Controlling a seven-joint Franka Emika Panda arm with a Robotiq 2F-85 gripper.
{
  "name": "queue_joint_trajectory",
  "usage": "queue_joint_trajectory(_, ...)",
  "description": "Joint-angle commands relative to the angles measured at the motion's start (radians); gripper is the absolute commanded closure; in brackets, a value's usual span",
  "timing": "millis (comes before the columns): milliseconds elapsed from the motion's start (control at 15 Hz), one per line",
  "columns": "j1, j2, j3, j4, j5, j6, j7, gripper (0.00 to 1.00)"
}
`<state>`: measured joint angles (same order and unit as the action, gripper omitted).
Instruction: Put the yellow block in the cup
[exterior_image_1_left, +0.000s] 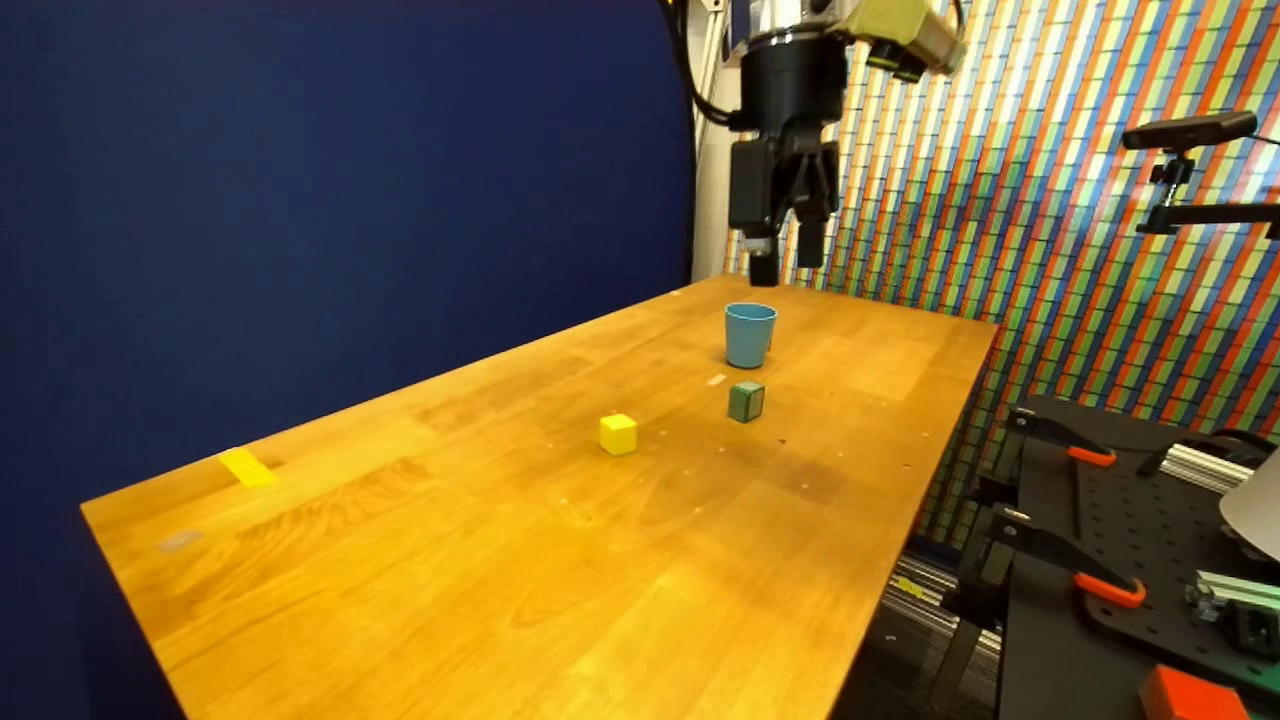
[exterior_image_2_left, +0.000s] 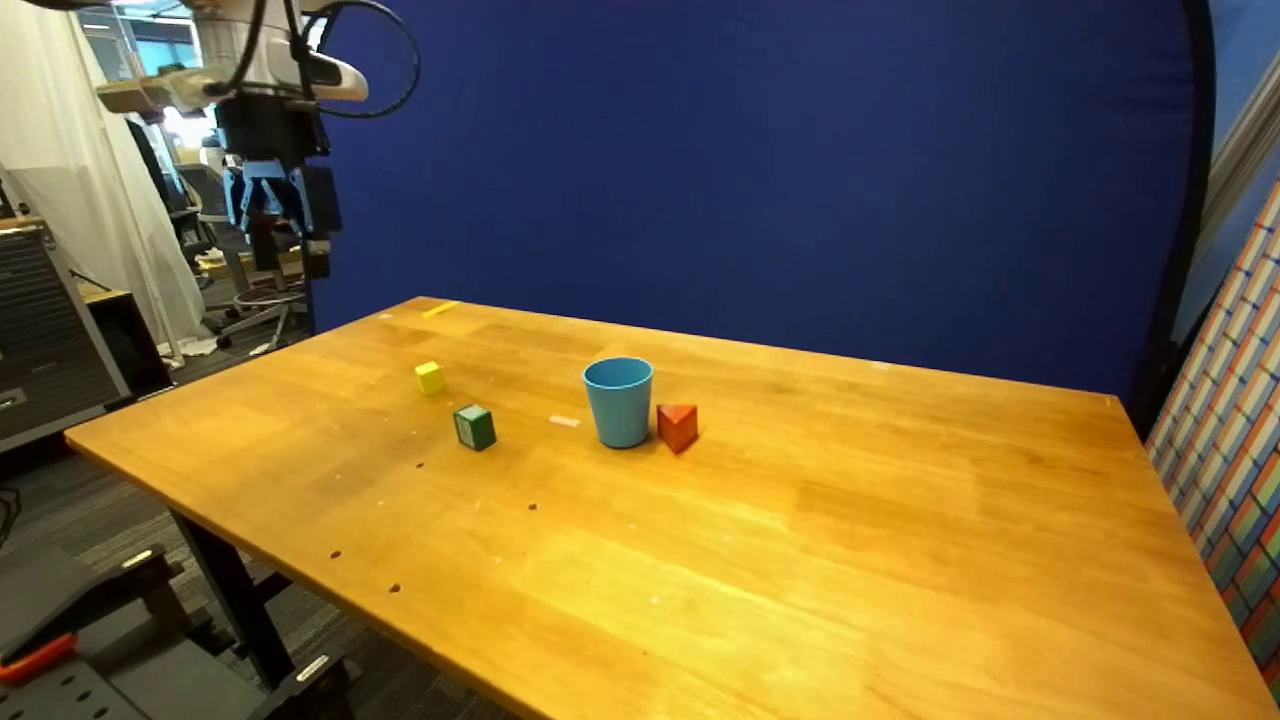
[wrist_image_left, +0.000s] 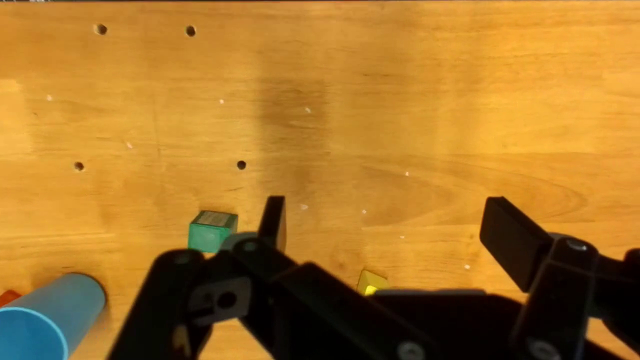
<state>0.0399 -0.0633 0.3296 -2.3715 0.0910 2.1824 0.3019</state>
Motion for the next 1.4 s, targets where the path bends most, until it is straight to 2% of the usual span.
queue_joint_trajectory(0, 0.066, 0.259, -0.054, 0.208, -0.085, 0.013, 0.040, 0.00)
queue_joint_trajectory(200, 0.119, 0.444, -0.106, 0.381, -0.129, -0.014, 0.042, 0.00)
queue_joint_trajectory(467, 0.171, 0.649, -0.166, 0.595, -0.113, -0.042, 0.011, 0.00)
queue_joint_trajectory(667, 0.184, 0.770, -0.188, 0.741, -0.086, -0.083, -0.007, 0.00)
queue_joint_trajectory(800, 0.174, 0.815, -0.192, 0.783, -0.055, -0.095, 0.001, 0.00)
queue_joint_trajectory(1200, 0.162, 0.841, -0.217, 0.755, 0.055, -0.085, 0.076, 0.00)
queue_joint_trajectory(1267, 0.165, 0.845, -0.221, 0.756, 0.063, -0.090, 0.084, 0.25)
queue_joint_trajectory(1333, 0.168, 0.845, -0.227, 0.756, 0.067, -0.093, 0.096, 0.26)
